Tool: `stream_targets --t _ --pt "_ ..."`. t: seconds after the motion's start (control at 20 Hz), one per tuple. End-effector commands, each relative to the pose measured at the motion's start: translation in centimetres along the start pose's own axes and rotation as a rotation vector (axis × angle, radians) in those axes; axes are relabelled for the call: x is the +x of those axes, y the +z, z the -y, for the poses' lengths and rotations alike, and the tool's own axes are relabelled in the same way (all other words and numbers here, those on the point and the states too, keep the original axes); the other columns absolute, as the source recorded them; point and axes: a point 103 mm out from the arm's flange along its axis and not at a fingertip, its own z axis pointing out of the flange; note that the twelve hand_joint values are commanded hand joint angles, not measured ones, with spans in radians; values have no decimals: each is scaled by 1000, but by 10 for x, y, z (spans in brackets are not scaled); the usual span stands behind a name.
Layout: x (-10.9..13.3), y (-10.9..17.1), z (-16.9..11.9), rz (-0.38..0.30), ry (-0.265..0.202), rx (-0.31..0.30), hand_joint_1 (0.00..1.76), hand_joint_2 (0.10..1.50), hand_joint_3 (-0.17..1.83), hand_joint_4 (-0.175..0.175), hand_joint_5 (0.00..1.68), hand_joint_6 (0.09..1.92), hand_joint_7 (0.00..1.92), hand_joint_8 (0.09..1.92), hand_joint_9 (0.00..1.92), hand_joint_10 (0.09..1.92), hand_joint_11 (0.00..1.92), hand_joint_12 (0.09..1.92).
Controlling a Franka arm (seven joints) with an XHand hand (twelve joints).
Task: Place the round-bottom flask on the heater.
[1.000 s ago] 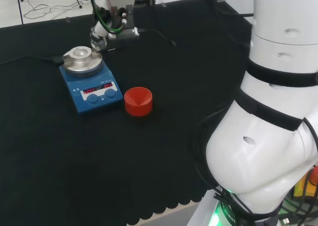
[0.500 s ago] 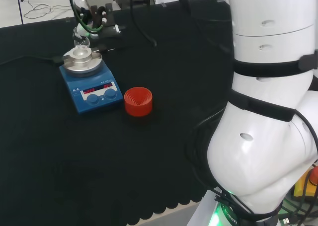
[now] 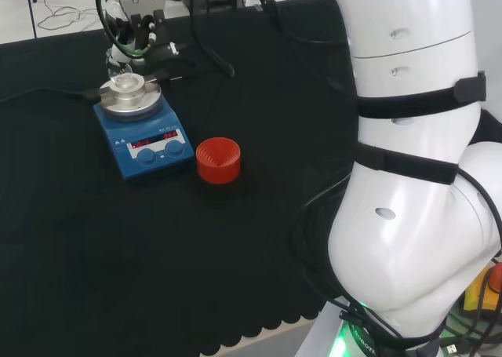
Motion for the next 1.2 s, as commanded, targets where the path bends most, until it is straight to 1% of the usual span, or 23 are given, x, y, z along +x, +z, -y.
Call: stream_targets --t 0.05,0.15,0.3,0.6,1.05,1.1,1.2 --pt "-4 2 -5 -6 10 4 1117 638 784 113 1182 893 343 655 647 573 414 1309" --pt "-8 4 -7 -10 13 5 1117 638 785 112 1182 895 345 656 647 573 414 1309" --pt "-4 5 -7 0 13 2 1117 638 786 112 1181 897 346 657 647 573 414 1309" --pt "-14 11 -12 -12 18 -1 1117 637 788 110 1180 900 347 657 647 574 415 1308" --pt "-15 18 -15 -17 20 7 1117 637 789 109 1178 903 348 658 647 575 417 1308" --pt "-11 19 -15 -7 22 7 1117 637 790 109 1178 903 348 658 647 575 417 1308" --pt "-11 19 -15 -15 22 10 1117 638 789 109 1177 904 348 658 647 576 418 1308"
